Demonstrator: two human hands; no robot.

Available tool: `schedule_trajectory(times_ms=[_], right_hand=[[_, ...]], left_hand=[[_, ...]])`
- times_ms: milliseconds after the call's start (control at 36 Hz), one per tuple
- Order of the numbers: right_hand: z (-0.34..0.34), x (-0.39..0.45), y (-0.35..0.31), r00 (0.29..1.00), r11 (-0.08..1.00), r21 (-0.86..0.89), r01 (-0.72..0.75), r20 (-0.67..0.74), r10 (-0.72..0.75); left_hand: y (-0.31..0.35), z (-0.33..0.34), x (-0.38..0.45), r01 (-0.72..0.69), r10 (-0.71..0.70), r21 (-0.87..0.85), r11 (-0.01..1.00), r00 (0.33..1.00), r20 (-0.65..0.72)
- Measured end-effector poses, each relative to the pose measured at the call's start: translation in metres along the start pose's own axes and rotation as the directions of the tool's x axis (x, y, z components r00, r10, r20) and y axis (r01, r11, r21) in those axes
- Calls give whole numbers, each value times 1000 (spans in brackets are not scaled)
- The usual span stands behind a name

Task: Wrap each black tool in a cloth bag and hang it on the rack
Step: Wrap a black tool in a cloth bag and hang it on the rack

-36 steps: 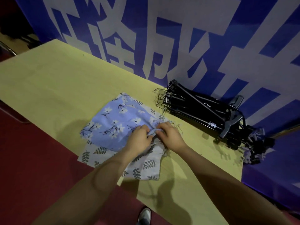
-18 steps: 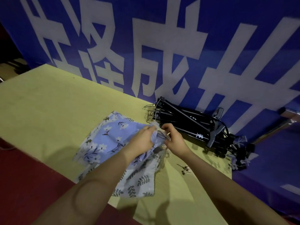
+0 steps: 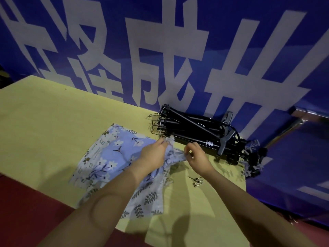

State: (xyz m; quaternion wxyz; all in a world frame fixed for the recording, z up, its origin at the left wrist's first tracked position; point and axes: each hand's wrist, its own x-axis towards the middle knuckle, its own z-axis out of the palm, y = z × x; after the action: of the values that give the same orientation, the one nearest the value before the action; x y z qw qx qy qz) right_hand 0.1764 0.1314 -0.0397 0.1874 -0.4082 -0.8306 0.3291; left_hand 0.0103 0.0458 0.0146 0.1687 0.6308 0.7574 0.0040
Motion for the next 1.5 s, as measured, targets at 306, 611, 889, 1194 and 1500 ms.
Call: schedule_trajectory(times_ms=[306, 611, 889, 1194, 1500], right_hand=[[-10, -42, 61, 985, 933, -318, -169, -11, 175], [4, -45, 90, 969, 887, -428, -174, 84, 230], [3, -45, 88, 976, 898, -413, -150, 80, 200], [-17, -12, 5, 998, 990, -131, 57, 26, -54], [2, 14, -45, 955, 903, -312, 296, 99, -279]], left_hand=[[29, 21, 6, 16, -15, -318, 948, 1000, 5], [43, 38, 7, 33, -37, -334, 942, 999, -8], [45, 31, 8, 9, -3, -336, 942, 1000, 17], [30, -2, 15, 81, -73, -135, 988, 995, 61], [2, -28, 9, 4, 8, -304, 953, 999, 40]])
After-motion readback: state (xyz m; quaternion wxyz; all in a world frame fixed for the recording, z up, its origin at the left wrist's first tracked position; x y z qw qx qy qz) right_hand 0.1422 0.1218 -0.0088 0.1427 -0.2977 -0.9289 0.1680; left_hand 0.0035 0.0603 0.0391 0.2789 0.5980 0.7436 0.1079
